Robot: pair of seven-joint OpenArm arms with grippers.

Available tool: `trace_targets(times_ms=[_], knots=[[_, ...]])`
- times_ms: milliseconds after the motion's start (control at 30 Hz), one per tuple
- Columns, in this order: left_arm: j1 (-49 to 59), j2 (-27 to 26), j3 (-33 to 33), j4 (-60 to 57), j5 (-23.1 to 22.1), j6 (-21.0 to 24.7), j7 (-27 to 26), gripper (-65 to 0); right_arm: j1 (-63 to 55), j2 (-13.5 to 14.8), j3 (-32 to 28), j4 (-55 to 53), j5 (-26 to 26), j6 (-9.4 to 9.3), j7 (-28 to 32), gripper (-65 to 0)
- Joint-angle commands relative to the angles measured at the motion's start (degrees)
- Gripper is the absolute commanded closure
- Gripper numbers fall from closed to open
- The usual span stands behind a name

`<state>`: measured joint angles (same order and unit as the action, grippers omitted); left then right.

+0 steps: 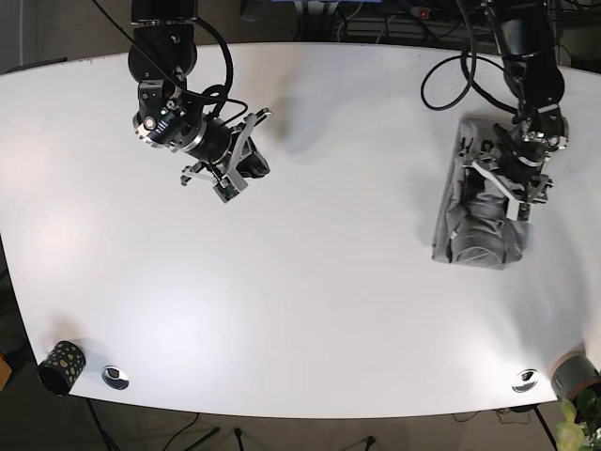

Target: Fold the T-shirt properly

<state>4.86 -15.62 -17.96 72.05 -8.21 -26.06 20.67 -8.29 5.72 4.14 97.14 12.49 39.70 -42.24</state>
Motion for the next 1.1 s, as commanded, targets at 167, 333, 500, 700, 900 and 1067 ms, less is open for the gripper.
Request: trace_targets(times_ms=[167, 333, 500, 700, 900, 1067], knots=[[-1.3, -11.86, -8.29, -11.79, 6.84, -3.34, 7.6, -50.6, 0.51, 0.31, 1.35, 1.36, 1.09, 0.3, 1.14, -2.1], [-5.52, -19.77, -9.25, -22.78, 6.84, -5.63, 4.17, -50.6, 0.51, 0.31, 1.35, 1.36, 1.09, 0.3, 1.23, -2.1], [-7.81, -24.95, -9.34, -31.3, 6.84, -5.72, -1.72, -50.6, 0.51, 0.31, 1.35, 1.45, 1.09, 0.3, 1.4, -2.1], [-8.86, -28.47, -9.6, -31.66, 6.84, -7.83, -1.9, -50.6, 0.69, 0.39, 1.44, 1.45, 1.0, 0.3, 1.58, -2.1], [-9.39, -29.0, -10.04, -22.16, 6.76, -12.66, -1.72, -50.6, 1.04, 0.39, 1.44, 1.71, 0.92, 0.3, 1.58, -2.1], [-5.08, -25.39, -16.02, -9.33, 6.76, -12.84, -1.72, -50.6, 1.48, 0.48, 1.44, 4.0, 0.21, 0.3, 1.67, -2.1]])
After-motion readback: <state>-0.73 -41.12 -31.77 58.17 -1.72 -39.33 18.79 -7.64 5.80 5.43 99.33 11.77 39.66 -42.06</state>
